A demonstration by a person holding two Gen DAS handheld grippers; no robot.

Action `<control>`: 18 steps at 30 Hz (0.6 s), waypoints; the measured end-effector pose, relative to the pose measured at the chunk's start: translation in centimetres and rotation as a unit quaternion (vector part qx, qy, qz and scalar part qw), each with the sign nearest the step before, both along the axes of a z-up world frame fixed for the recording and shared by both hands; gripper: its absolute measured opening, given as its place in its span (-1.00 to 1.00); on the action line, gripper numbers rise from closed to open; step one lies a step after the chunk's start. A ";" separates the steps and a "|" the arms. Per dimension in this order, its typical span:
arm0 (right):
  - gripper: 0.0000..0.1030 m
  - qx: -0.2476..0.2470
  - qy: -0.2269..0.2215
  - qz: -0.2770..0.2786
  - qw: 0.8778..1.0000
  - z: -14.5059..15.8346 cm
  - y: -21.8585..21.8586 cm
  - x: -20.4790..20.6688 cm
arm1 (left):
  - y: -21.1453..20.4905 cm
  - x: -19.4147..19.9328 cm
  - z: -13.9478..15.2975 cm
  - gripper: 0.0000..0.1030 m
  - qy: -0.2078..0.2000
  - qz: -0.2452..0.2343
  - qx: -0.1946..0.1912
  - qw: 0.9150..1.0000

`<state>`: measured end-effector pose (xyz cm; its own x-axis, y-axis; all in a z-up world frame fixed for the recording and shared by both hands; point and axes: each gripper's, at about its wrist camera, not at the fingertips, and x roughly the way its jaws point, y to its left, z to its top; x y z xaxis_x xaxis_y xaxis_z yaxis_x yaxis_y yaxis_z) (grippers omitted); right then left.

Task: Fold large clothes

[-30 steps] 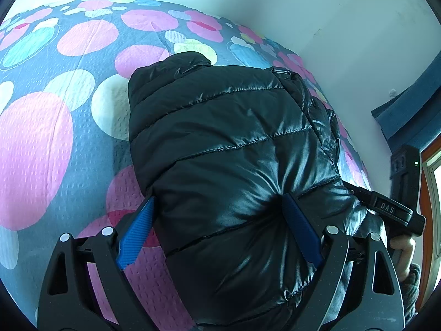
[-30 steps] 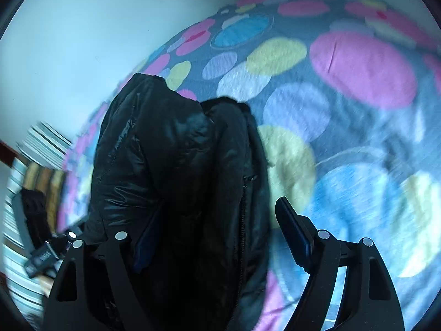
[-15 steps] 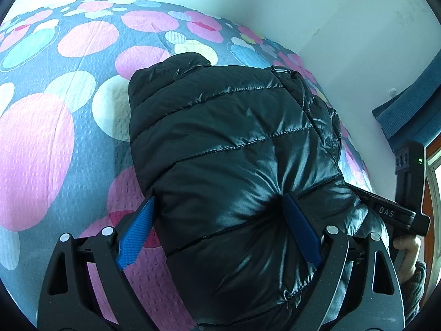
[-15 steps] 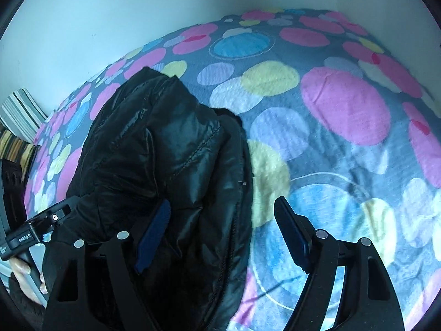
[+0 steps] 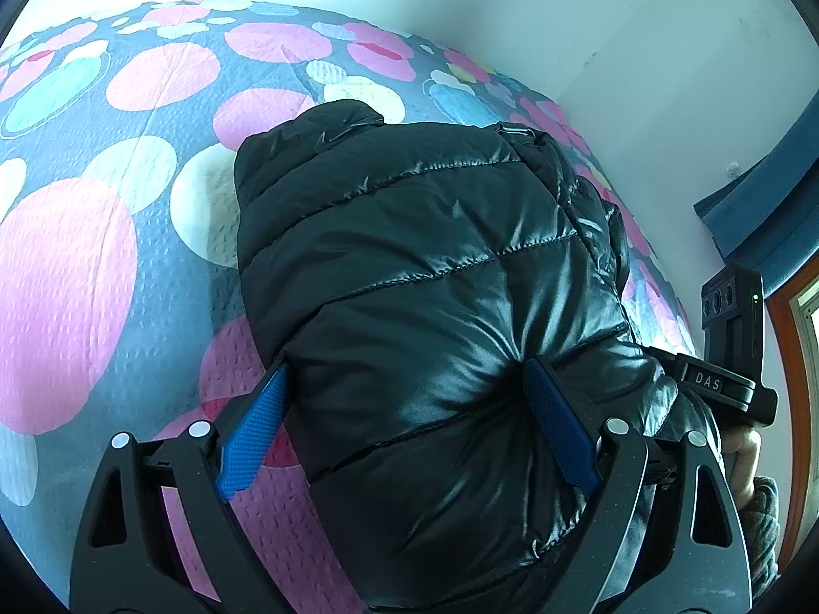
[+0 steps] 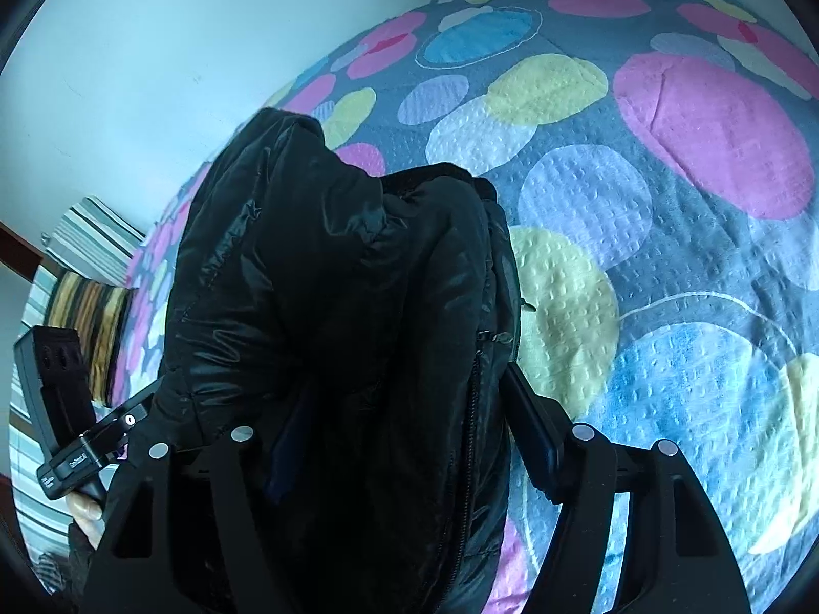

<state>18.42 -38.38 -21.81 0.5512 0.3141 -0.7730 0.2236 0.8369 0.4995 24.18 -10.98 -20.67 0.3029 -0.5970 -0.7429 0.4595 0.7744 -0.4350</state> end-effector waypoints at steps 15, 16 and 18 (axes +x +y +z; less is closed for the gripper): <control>0.36 0.010 -0.020 -0.005 1.000 0.7 -1.1 -1.8 | -0.3 0.3 -0.2 0.76 0.001 -0.001 -0.004 1.000; 0.37 0.006 -0.022 -0.005 1.000 0.9 -1.2 -2.0 | -0.3 0.3 -0.2 0.76 0.001 -0.001 -0.004 1.000; 0.38 -0.002 -0.023 -0.005 1.000 1.2 -1.2 -2.4 | -0.4 0.3 -0.2 0.76 0.001 -0.001 -0.003 1.000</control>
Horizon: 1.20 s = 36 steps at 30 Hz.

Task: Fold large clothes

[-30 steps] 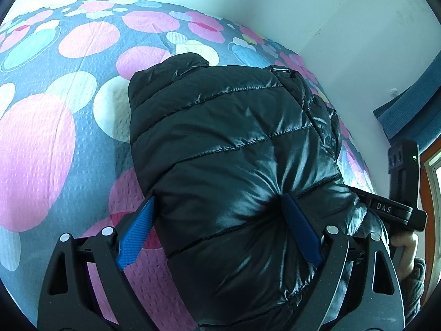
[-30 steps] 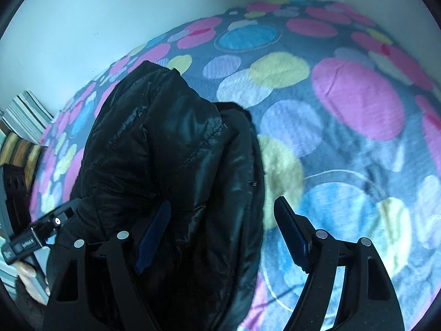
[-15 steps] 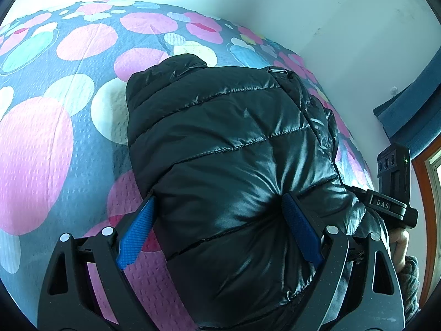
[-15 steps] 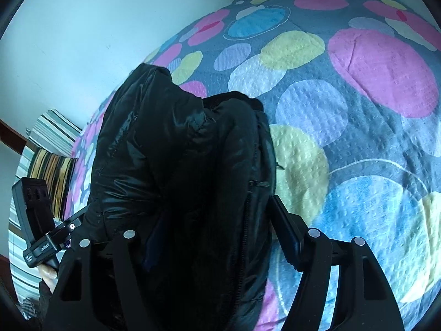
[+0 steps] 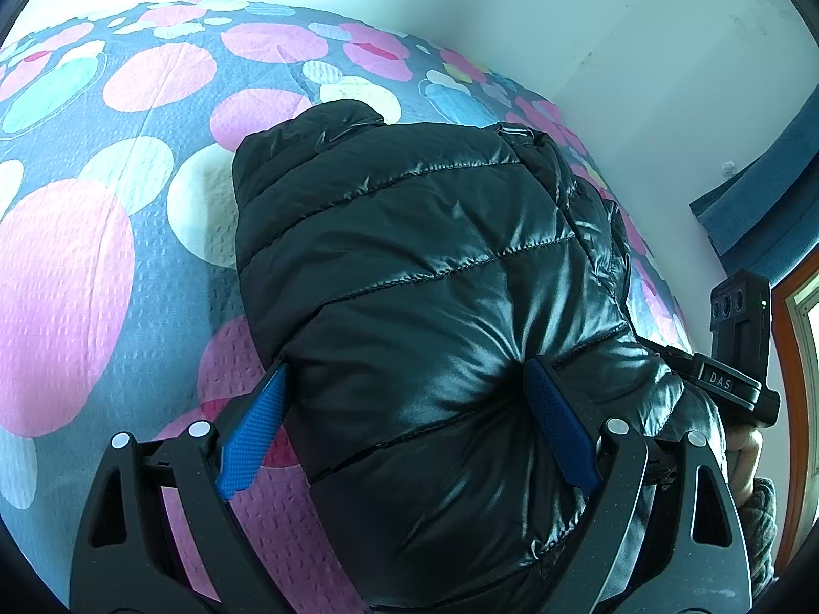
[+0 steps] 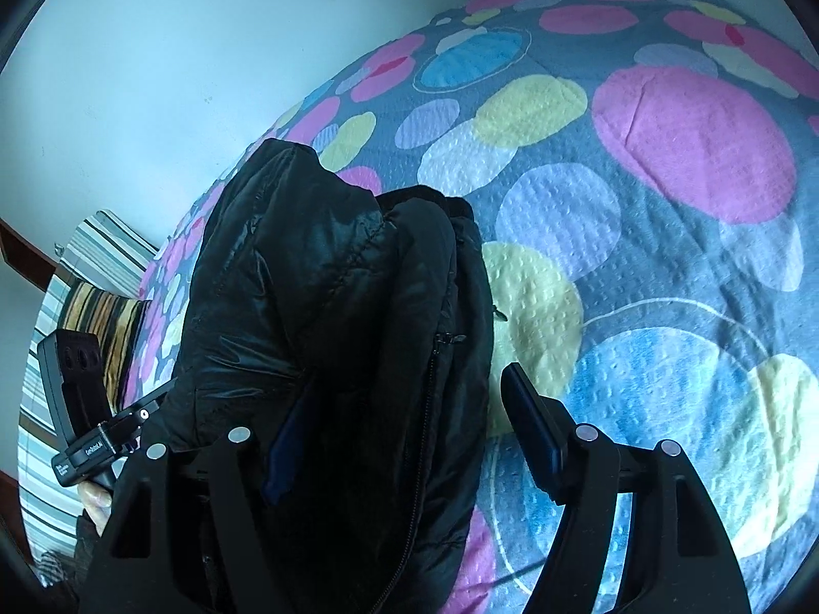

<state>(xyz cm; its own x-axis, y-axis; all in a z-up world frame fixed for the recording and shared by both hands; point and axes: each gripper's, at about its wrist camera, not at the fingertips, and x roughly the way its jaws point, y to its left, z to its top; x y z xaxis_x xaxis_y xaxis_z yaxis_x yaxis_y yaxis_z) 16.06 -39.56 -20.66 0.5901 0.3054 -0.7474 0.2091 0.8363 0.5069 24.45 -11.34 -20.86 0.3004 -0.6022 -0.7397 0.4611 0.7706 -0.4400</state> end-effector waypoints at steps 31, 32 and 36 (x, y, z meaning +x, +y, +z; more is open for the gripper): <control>0.43 0.038 0.037 -0.013 0.999 -2.5 -1.4 0.9 | 0.1 0.1 -0.1 0.76 0.001 0.003 -0.001 1.000; 0.44 0.045 0.037 -0.013 0.998 -2.8 -1.3 1.1 | 0.1 0.0 -0.1 0.76 0.001 0.002 -0.002 1.000; 0.44 0.049 0.036 -0.004 0.998 -2.9 -1.3 1.1 | 0.0 -0.2 -0.1 0.76 -0.005 -0.003 0.001 1.000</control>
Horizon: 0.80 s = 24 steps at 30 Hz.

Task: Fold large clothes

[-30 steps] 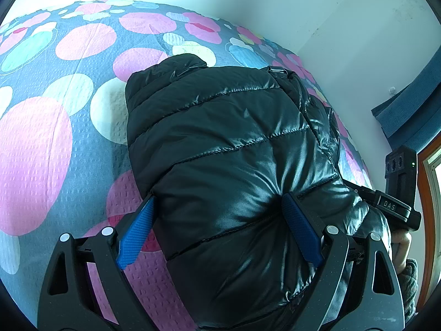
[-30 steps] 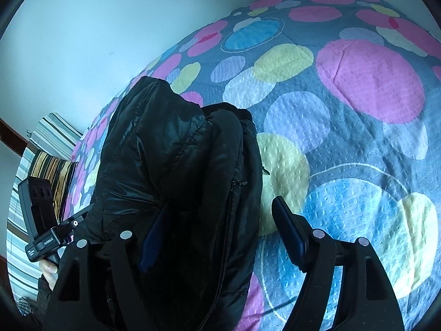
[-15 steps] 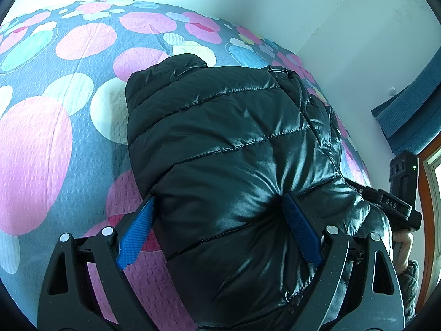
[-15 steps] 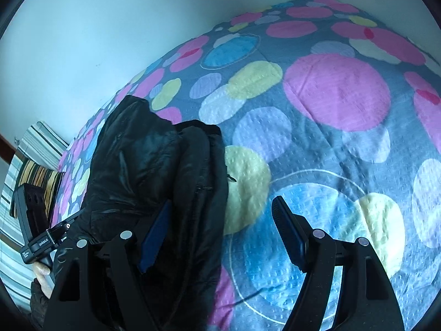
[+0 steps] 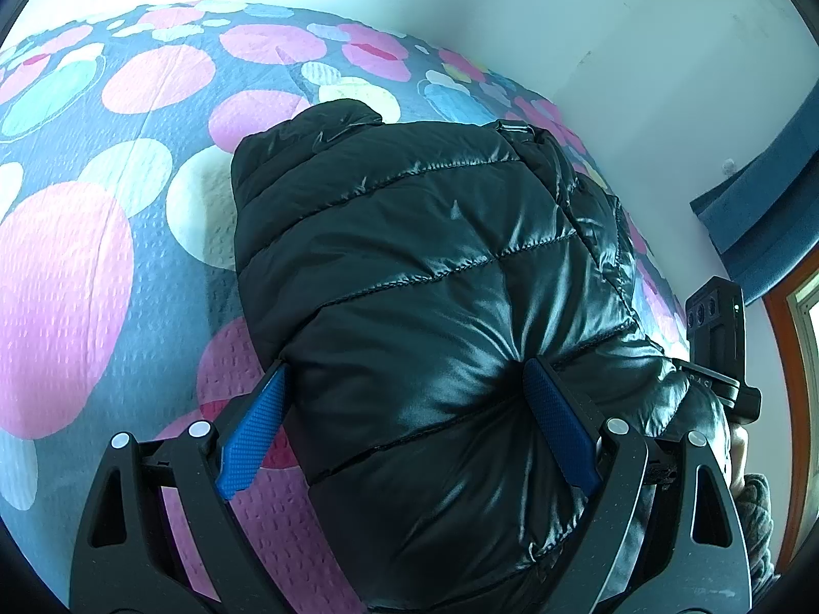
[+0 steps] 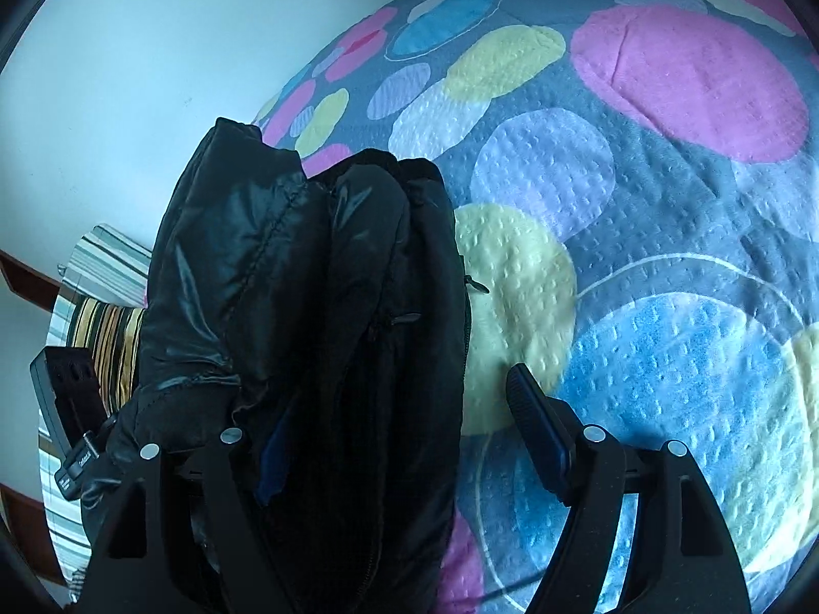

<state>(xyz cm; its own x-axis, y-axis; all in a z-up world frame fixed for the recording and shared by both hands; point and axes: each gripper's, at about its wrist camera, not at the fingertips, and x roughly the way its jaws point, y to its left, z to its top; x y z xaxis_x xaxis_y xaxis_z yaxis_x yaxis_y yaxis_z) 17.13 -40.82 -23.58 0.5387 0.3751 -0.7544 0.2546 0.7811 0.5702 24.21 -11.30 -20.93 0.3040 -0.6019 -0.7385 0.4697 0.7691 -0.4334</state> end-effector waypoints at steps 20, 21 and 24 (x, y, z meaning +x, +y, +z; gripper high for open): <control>-0.37 0.048 -0.055 0.009 0.997 -0.6 2.8 0.4 | 1.8 0.5 0.3 0.73 -0.003 0.019 -0.003 1.000; -0.37 0.051 -0.056 0.009 0.997 -0.7 3.1 1.0 | 2.3 0.8 0.3 0.73 -0.003 0.022 -0.004 1.000; -0.38 0.050 -0.057 0.018 0.997 -0.6 4.2 2.4 | 4.0 1.7 0.3 0.73 -0.004 0.034 -0.002 0.999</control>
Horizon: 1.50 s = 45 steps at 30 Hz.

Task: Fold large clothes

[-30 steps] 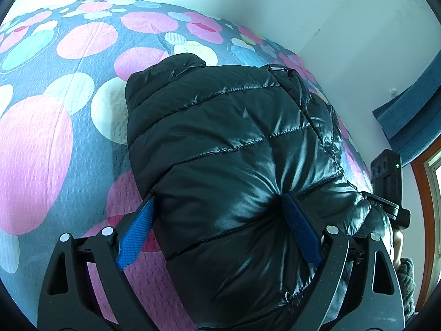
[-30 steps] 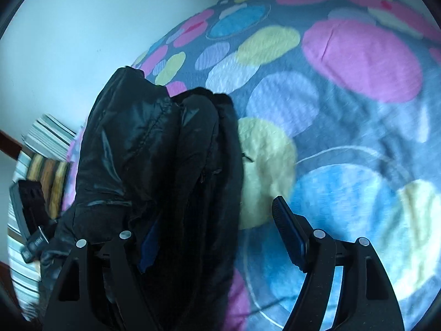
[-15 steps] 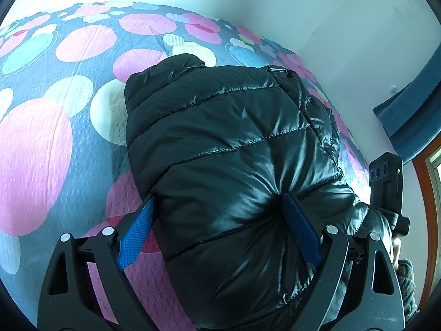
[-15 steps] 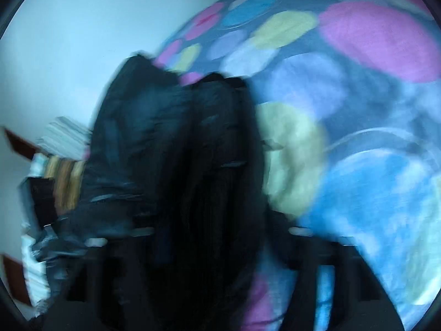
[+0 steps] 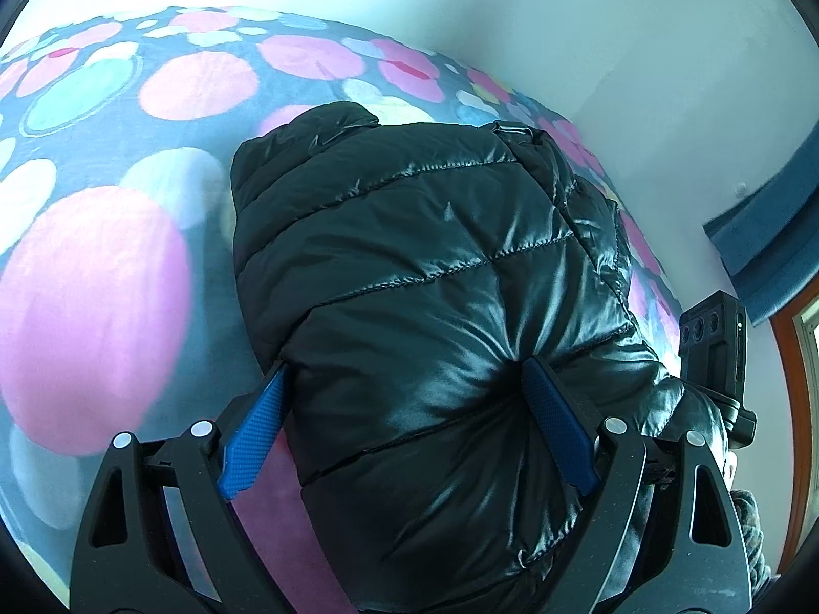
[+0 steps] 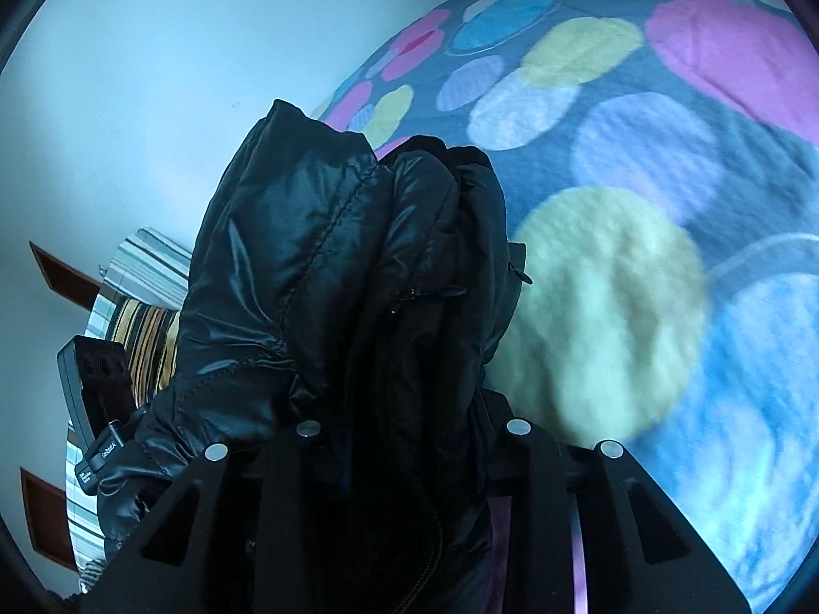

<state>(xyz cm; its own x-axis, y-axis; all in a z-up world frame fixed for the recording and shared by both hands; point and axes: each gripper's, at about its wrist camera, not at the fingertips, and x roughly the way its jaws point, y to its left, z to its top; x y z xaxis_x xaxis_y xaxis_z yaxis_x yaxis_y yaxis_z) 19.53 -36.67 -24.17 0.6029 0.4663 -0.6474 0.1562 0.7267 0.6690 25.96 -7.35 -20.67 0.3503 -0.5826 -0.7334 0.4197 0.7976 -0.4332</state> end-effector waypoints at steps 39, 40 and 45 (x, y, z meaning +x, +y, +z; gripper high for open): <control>0.05 -0.070 -0.007 0.032 0.997 2.5 10.8 9.5 | 10.3 6.0 1.9 0.75 -0.068 0.095 0.093 0.989; 0.05 -0.079 -0.008 0.028 0.996 2.9 10.7 9.0 | 10.4 5.9 1.9 0.75 -0.066 0.098 0.091 0.989; 0.09 -0.127 -0.008 0.007 0.992 4.5 11.2 6.7 | 10.7 4.8 2.4 0.75 -0.073 0.116 0.103 0.985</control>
